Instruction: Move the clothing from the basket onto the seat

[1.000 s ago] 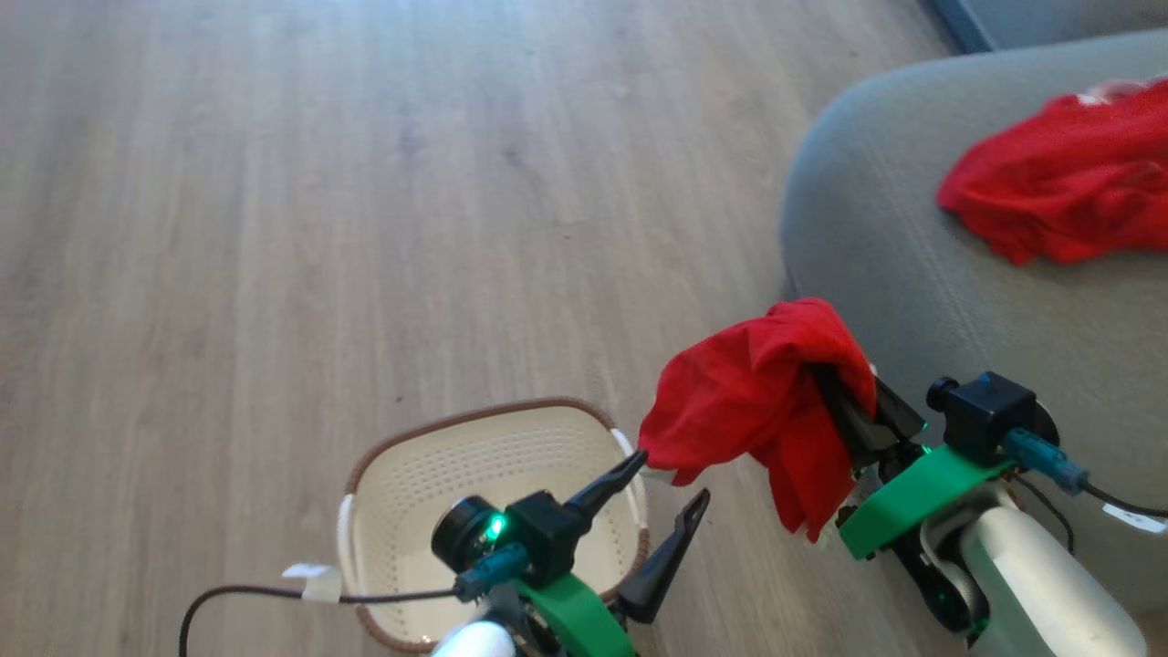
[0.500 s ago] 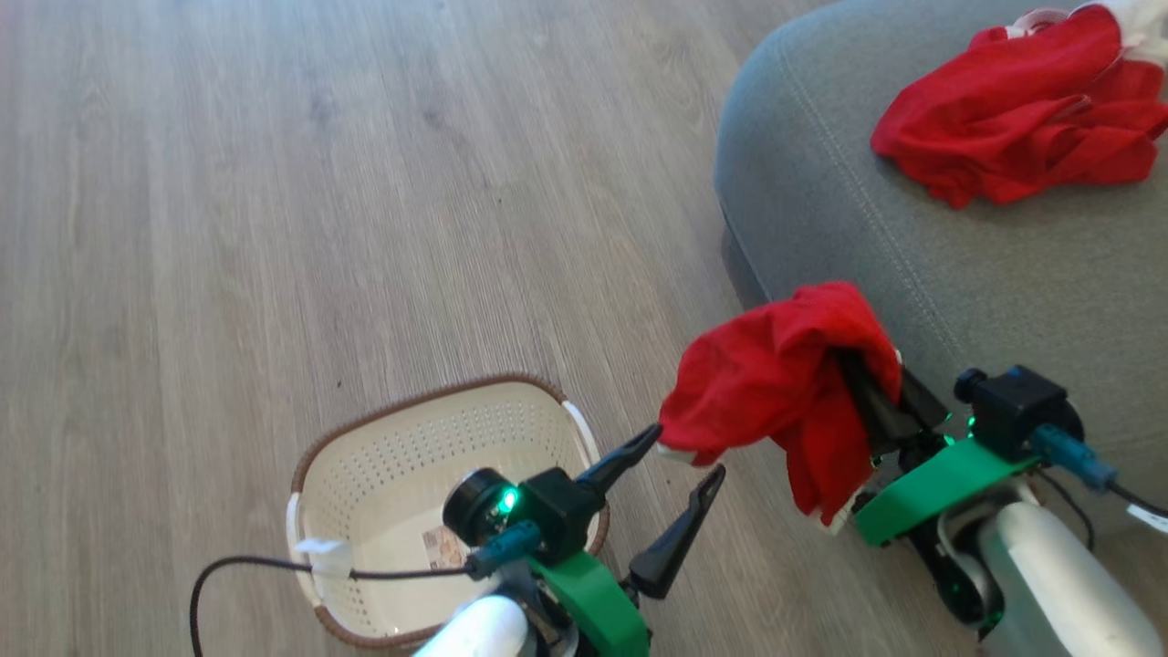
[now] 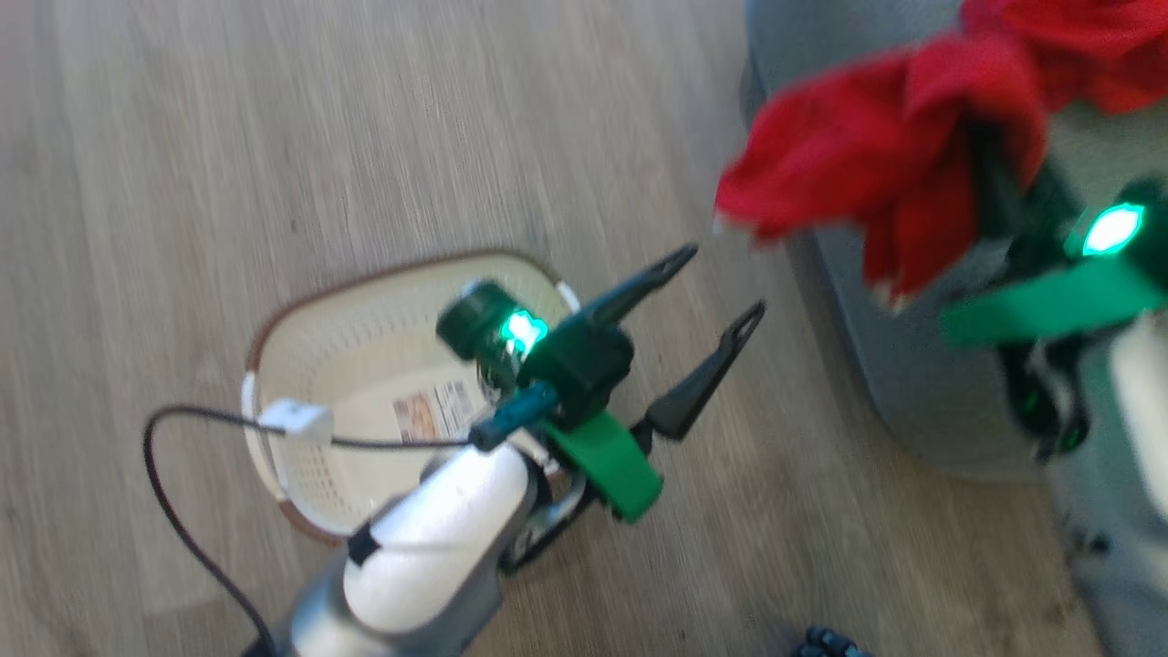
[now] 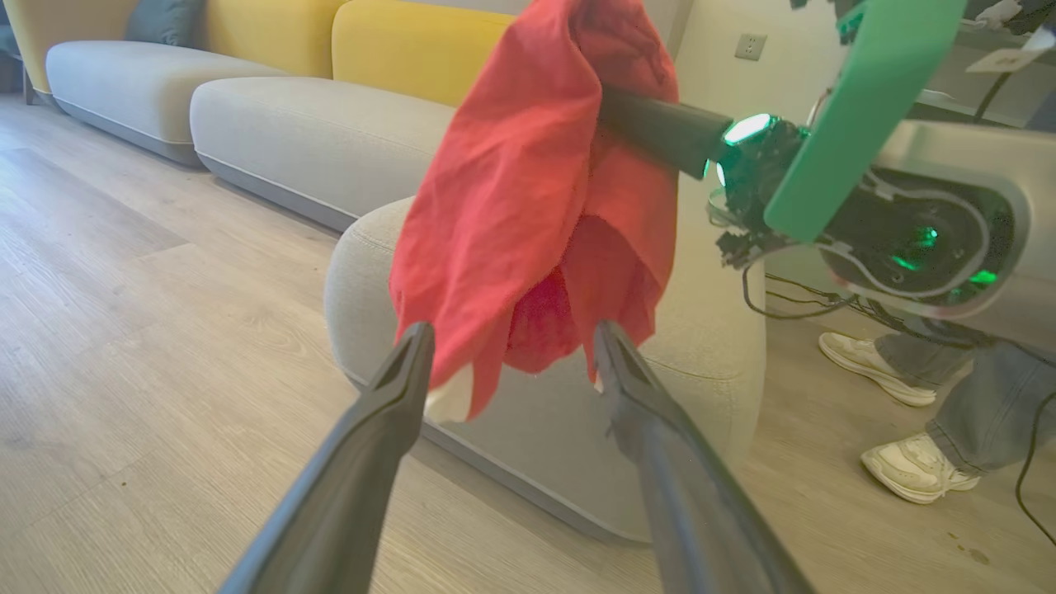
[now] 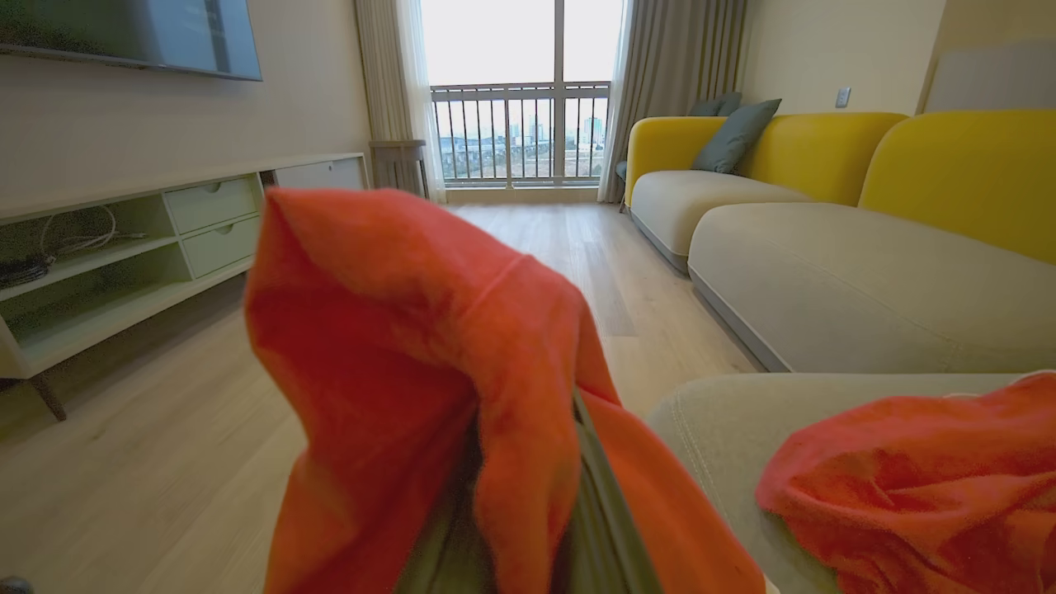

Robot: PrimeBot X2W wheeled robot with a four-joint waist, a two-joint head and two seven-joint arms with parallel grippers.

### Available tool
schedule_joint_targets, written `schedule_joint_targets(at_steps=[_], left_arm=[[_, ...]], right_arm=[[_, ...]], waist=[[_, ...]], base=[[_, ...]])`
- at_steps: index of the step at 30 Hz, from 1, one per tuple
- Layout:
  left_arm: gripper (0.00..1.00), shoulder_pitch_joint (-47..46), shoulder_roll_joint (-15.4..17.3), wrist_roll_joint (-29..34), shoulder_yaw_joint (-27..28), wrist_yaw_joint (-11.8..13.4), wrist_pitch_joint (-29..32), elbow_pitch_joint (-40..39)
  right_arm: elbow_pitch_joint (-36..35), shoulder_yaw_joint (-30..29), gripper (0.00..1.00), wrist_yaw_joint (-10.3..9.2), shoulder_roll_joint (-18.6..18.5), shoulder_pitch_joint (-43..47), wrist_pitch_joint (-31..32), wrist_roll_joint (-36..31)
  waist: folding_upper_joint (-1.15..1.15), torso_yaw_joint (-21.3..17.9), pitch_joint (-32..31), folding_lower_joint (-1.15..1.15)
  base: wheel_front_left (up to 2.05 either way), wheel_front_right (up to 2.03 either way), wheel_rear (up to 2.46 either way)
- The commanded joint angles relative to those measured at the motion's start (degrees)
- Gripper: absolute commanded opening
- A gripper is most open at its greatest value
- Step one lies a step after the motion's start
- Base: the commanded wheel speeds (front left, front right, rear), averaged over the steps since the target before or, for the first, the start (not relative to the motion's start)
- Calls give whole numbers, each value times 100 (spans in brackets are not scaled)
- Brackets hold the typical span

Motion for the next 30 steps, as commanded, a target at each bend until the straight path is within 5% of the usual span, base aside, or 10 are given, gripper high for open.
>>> schedule_joint_targets(at_steps=[1, 11, 17, 22, 27, 28, 29, 30], left_arm=[[100, -361, 49, 74, 182, -47, 45, -278], [100, -1390, 115, 206, 109, -214, 285, -549], [100, -1683, 170, 172, 228, -223, 242, -512], [100, -1863, 195, 141, 397, -150, 147, -497], [100, -1830, 317, 107, 464, -131, 83, -395], [100, -1811, 331, 103, 456, -129, 81, -377], [100, -1795, 347, 101, 454, -124, 76, -365], [100, -1782, 366, 99, 456, -117, 73, -354]], right_arm=[[-170, 8, 0, 14, -129, -415, -55, 12], [1223, -470, 0, 14, -1229, -3270, 659, 630], [2231, -1414, 0, 14, -2082, -4967, 1268, 154], [2918, -1989, 0, 14, -2605, -5169, 1508, -294], [3739, -2273, 0, 14, -2261, -4428, 1299, -437], [3853, -2300, 3, 14, -2159, -4316, 1214, -411], [3945, -2308, 28, 14, -2082, -4227, 1118, -411], [4023, -2315, 63, 14, -2007, -4171, 1043, -386]], waist=[[0, 121, 763, -2], [0, 199, 1731, -2], [0, 367, 2214, -2], [0, 481, 2613, -2], [0, 437, 2754, -2], [0, 427, 2757, -2], [0, 415, 2749, -2], [0, 402, 2738, -2]], base=[[0, 0, 0], [0, 0, 0], [0, 0, 0], [0, 0, 0], [0, 0, 0], [0, 0, 0], [0, 0, 0], [0, 0, 0]])
